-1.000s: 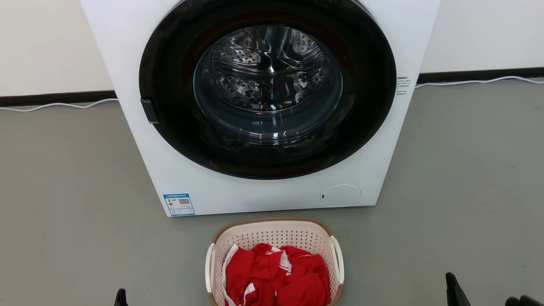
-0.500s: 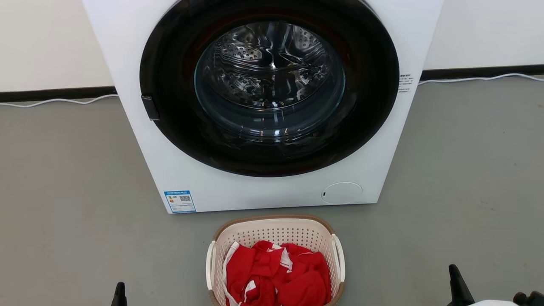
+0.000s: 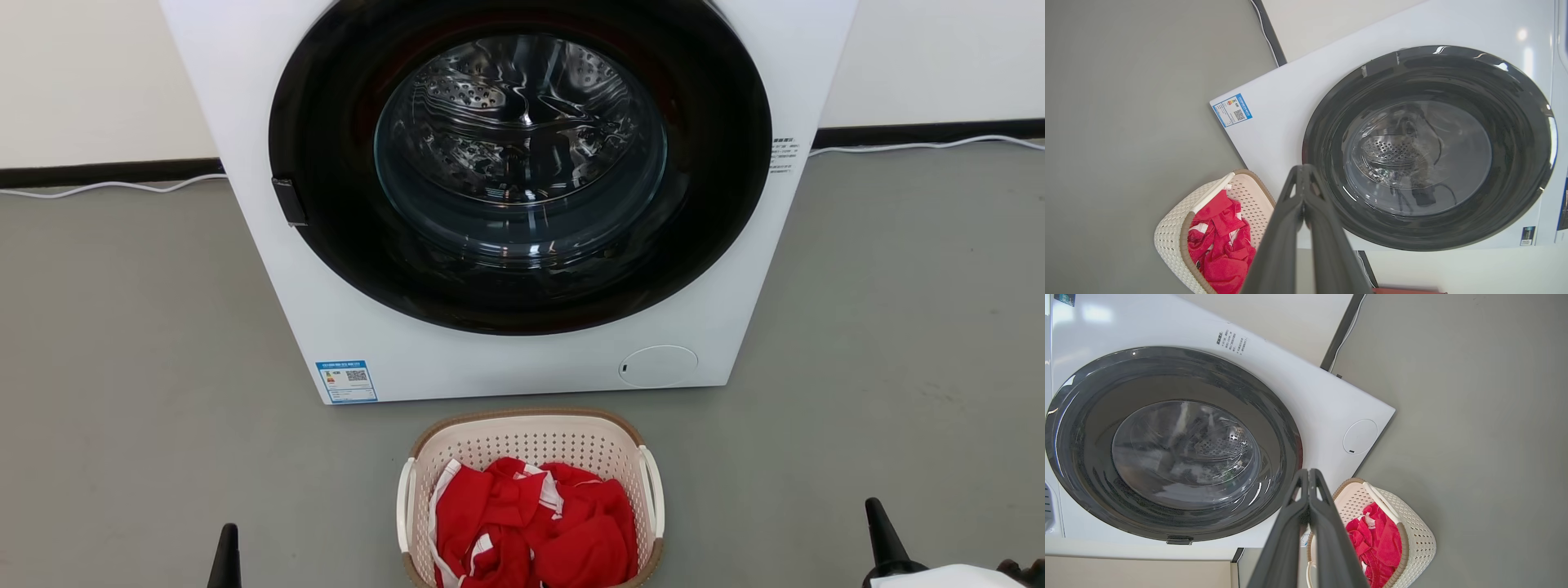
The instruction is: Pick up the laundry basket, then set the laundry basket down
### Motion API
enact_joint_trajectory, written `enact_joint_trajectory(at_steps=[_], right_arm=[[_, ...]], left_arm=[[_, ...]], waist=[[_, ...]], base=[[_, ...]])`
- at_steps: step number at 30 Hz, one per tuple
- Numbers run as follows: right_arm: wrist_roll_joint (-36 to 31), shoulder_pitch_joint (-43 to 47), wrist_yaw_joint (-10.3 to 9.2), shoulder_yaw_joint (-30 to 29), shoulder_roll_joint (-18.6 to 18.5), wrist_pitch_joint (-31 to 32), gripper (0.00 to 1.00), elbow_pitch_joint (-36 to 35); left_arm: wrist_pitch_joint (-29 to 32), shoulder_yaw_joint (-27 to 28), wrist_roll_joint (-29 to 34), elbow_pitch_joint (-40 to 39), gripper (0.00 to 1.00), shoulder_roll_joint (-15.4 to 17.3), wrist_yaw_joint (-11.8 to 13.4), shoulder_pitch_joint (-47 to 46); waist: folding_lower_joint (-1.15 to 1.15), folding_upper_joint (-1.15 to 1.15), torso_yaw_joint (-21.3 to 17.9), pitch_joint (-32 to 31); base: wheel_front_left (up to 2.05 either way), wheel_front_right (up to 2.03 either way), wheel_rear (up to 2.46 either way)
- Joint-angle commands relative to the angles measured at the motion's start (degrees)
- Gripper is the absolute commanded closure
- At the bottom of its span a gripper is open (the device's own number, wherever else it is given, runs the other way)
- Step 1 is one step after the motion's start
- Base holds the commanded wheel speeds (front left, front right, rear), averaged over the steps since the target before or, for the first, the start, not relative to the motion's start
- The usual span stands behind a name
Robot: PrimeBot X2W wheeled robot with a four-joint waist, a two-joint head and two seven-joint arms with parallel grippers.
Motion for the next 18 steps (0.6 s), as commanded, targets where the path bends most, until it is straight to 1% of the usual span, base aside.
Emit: enact_joint_trajectory(at_steps=[1,18], right_arm=[[1.94,-2.87,0.06,0.44,-0.98,0.50,1.00,-1.88],[13.95,-4.54,0.05,-0.58,-1.16,3.29,1.00,-2.85]], left_arm=[[0.39,1.52,-1.54,-1.81,1.00,0.98,-0.30,-3.40],[3.26,2.36,-11.16,-2.79,1.00,1.22,-0.35,-5.25]], waist=[[0.00,0.00,0.02,0.06],[0.00,0.00,0.27,0.78]], base=[[0.00,0.00,0.00],[0.00,0.00,0.00]])
